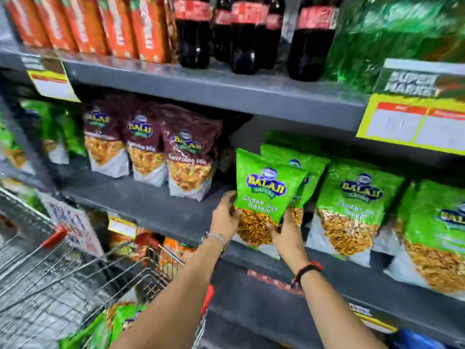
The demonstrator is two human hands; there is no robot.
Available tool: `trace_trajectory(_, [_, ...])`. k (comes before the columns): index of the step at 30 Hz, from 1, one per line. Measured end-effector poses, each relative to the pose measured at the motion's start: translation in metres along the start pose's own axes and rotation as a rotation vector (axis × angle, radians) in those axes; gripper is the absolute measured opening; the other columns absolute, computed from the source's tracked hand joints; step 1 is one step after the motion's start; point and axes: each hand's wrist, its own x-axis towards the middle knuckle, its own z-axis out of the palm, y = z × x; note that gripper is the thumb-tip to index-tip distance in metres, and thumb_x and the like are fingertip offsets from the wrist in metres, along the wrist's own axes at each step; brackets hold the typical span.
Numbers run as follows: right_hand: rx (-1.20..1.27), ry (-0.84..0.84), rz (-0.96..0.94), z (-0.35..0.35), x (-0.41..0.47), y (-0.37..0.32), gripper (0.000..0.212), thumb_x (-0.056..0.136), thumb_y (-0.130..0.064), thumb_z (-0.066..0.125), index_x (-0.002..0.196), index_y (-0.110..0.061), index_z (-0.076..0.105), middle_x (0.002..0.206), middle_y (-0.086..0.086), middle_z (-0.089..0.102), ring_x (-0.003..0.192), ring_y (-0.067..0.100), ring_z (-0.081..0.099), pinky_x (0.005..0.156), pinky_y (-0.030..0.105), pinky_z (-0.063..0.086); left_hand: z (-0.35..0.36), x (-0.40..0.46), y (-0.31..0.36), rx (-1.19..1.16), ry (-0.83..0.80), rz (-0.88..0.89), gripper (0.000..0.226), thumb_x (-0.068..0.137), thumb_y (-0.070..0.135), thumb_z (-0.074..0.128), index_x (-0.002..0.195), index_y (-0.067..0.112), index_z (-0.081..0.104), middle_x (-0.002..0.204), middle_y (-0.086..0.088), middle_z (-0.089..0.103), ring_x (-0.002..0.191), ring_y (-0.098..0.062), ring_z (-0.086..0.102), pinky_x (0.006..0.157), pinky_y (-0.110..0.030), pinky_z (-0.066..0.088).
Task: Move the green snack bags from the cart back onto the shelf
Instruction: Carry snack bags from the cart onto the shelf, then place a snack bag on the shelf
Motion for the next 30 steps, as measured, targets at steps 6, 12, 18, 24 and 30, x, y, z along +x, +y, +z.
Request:
trace_trajectory(6, [0.065, 0.23, 0.061, 0.02, -0.008, 0.008, 0.061, 0.086, -0.019, 0.061, 0.137, -0.004, 0.031, 0.131, 0.023, 0.052, 0.118, 0.037, 0.051, 0.09, 0.041, 0.045, 0.004, -0.002, -0.023, 0.043, -0.004, 0.002, 0.051, 0.079, -0.012, 0.053, 0.126, 0.004, 0.042, 0.125, -0.02, 0.057, 0.11, -0.024, 0.055, 0.086, -0.015, 0.04])
trace_trajectory(12, [-0.002, 0.427, -0.145, 0.08, -0.046, -0.034, 0.052, 0.084, -0.018, 0.061, 0.13, -0.002, 0.041, 0.121, 0.031, 0.048, 0.111, 0.046, 0.045, 0.096, 0.047, 0.033, -0.079, -0.042, -0.076, 0.101, 0.226, -0.149, 0.045, 0.076, -0.015, 0.053, 0.119, -0.001, 0.048, 0.118, -0.026, 0.059, 0.099, -0.032, 0.06, 0.08, -0.023, 0.048])
trace_trajectory(18, [-0.124, -0.213, -0.193, 0.219, -0.089, -0.033, 0.045, 0.088, -0.013, 0.052, 0.132, -0.007, 0.04, 0.132, 0.021, 0.046, 0.121, 0.036, 0.043, 0.1, 0.043, 0.032, -0.194, -0.141, -0.179, 0.243, 0.504, -0.595, 0.042, 0.077, -0.008, 0.056, 0.118, 0.002, 0.05, 0.117, -0.025, 0.061, 0.108, -0.038, 0.057, 0.088, -0.038, 0.045])
trace_trajectory(24, [-0.189, -0.591, 0.323, 0.347, -0.123, 0.003, 0.045, 0.09, -0.018, 0.054, 0.128, 0.003, 0.041, 0.135, 0.024, 0.047, 0.124, 0.033, 0.045, 0.098, 0.037, 0.031, -0.224, -0.207, -0.272, 0.192, 0.529, -0.907, 0.057, 0.073, -0.008, 0.065, 0.124, -0.006, 0.041, 0.122, -0.031, 0.054, 0.111, -0.04, 0.051, 0.084, -0.033, 0.034])
trace_trajectory(30, [-0.409, -0.997, 0.504, 0.419, -0.152, 0.038, 0.038, 0.096, -0.009, 0.041, 0.13, 0.008, 0.039, 0.141, 0.024, 0.042, 0.129, 0.034, 0.042, 0.088, 0.03, 0.037, -0.218, -0.215, -0.357, 0.159, 0.323, -1.1, 0.053, 0.077, 0.0, 0.063, 0.126, -0.002, 0.041, 0.117, -0.025, 0.056, 0.101, -0.027, 0.057, 0.065, -0.017, 0.034])
